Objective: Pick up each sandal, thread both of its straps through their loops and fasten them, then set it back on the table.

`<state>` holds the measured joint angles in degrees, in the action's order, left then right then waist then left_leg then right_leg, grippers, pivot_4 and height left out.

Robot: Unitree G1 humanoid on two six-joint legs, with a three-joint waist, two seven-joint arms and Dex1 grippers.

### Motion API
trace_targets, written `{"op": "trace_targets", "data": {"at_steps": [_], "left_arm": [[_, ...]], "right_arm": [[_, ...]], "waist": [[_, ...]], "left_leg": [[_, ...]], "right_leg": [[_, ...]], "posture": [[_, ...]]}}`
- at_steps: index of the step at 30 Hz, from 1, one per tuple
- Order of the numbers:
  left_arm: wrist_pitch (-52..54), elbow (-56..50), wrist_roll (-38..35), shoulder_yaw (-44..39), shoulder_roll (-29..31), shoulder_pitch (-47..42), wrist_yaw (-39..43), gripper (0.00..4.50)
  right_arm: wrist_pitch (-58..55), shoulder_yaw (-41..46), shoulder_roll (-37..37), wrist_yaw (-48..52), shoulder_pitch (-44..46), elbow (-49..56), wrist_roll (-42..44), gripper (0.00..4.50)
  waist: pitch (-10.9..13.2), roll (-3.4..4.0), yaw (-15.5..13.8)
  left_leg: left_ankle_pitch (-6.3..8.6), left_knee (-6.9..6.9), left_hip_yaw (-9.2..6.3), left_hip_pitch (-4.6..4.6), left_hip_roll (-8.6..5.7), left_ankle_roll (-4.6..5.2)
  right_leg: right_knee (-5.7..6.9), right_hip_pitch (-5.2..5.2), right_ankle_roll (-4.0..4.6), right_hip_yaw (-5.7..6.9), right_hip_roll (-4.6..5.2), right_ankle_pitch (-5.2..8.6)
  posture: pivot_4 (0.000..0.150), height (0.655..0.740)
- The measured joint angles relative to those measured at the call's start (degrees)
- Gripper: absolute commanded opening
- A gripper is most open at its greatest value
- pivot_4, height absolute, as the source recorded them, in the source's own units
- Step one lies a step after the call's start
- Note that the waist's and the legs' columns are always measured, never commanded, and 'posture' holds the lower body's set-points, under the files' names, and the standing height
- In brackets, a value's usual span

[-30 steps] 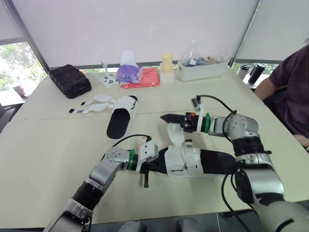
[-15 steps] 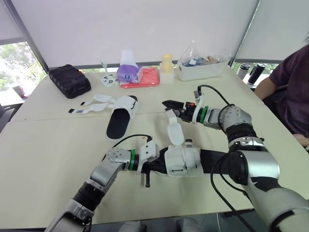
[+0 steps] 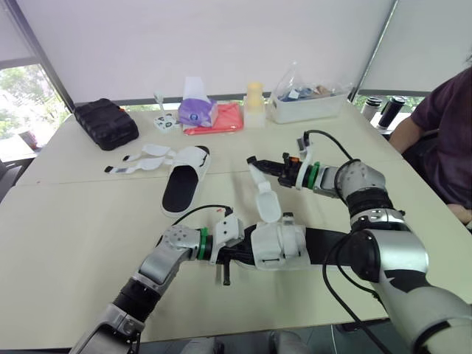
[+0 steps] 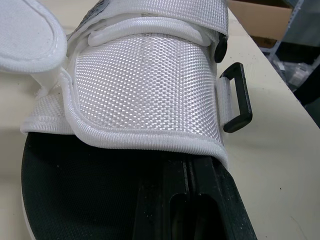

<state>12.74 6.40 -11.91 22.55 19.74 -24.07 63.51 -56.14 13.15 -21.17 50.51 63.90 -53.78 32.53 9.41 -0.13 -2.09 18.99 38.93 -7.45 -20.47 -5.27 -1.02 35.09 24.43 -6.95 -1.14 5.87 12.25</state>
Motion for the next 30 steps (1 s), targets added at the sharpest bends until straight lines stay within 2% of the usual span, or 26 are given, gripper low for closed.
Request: {"op": "trace_targets", "data": {"at_steps": [3, 6, 13, 16, 19, 22, 24, 26, 28, 30], "left_arm": [[0.0, 0.0, 0.0, 0.0, 0.0, 0.0, 0.0, 0.0], [-0.1, 0.1, 0.0, 0.0, 0.0, 0.0, 0.0, 0.0], [-0.9, 0.3, 0.0, 0.2, -0.1, 0.0, 0.0, 0.0], [-1.0, 0.7, 0.0, 0.2, 0.0, -0.1, 0.0, 0.0], [-1.0, 1.1, 0.1, 0.3, -0.1, -0.3, 0.0, 0.0], [-1.0, 1.3, 0.0, 0.4, -0.1, -0.5, 0.3, 0.0], [-1.2, 1.6, 0.1, 0.5, 0.0, -0.7, 0.7, 0.0], [-2.0, 2.6, 0.1, 0.5, 0.0, -1.2, 1.2, 0.0], [-2.4, 3.1, 0.2, 0.9, -0.2, -1.5, 1.2, 0.0], [-2.9, 3.5, 0.2, 0.9, -0.4, -1.6, 1.4, 0.0]], "right_arm": [[2.4, -1.3, -1.8, 2.9, -0.5, 6.5, -0.5, 0.04], [6.5, -4.0, -3.5, 5.7, -3.9, 19.5, -1.2, 0.04], [21.9, -6.6, -5.9, 4.6, -26.6, 57.1, -4.3, 0.04], [27.0, -8.1, -8.7, 4.9, -36.4, 69.8, -5.8, 0.04], [33.4, -8.6, -10.7, 4.7, -43.7, 78.2, -8.5, 0.04], [46.4, -9.6, -14.3, 6.6, -50.3, 82.6, -14.9, 0.04], [64.4, -12.5, -18.3, 9.0, -54.2, 82.1, -23.5, 0.04], [79.3, -14.6, -19.0, 9.0, -55.3, 79.1, -29.8, 0.04], [87.0, -15.3, -19.2, 8.2, -55.1, 75.7, -32.4, 0.58], [91.3, -15.5, -20.1, 7.3, -54.5, 72.6, -34.0, 1.39]], "waist": [[0.0, 0.03, 0.0], [0.0, 0.04, 0.0], [0.0, 0.04, -0.2], [0.0, 0.04, -0.1], [0.0, 0.03, -0.2], [0.0, 0.02, -0.1], [0.0, 0.01, 0.0], [0.0, -0.02, 0.1], [0.0, -0.02, -0.1], [0.0, -0.02, -0.2]], "left_leg": [[0.0, 0.0, 0.0, 0.0, 0.0, 0.0], [0.0, -0.01, -0.01, 0.01, 0.0, 0.0], [0.0, -0.02, -0.06, -0.01, 0.01, -0.01], [0.0, -0.01, -0.05, 0.02, 0.02, -0.01], [-0.01, -0.01, -0.06, 0.05, 0.02, -0.04], [-0.01, -0.01, -0.05, 0.1, 0.02, -0.04], [-0.01, -0.02, -0.02, 0.13, 0.02, -0.04], [-0.02, -0.01, -0.01, 0.23, 0.03, -0.04], [-0.02, 0.0, -0.04, 0.27, 0.03, -0.05], [-0.02, 0.01, -0.04, 0.27, 0.02, -0.05]], "right_leg": [[0.0, 0.01, -0.01, 0.0, 0.0, 0.0], [-0.01, -0.01, -0.03, 0.02, 0.0, 0.0], [-0.03, -0.01, -0.13, 0.08, 0.02, 0.0], [-0.04, -0.07, -0.22, 0.07, 0.02, 0.06], [-0.05, -0.12, -0.32, 0.07, 0.02, 0.12], [-0.06, -0.19, -0.43, 0.07, 0.01, 0.19], [-0.06, -0.21, -0.72, 0.07, 0.01, 0.37], [-0.05, -0.32, -0.8, 0.06, -0.01, 0.41], [-0.05, -0.39, -0.75, 0.06, 0.0, 0.39], [-0.06, -0.4, -0.5, 0.06, 0.0, 0.25]], "posture": [[0.15, 0.74], [0.15, 0.74], [0.15, 0.74], [0.15, 0.74], [0.15, 0.74], [0.15, 0.74], [0.15, 0.74], [0.15, 0.74], [0.15, 0.74], [0.15, 0.74]]}}
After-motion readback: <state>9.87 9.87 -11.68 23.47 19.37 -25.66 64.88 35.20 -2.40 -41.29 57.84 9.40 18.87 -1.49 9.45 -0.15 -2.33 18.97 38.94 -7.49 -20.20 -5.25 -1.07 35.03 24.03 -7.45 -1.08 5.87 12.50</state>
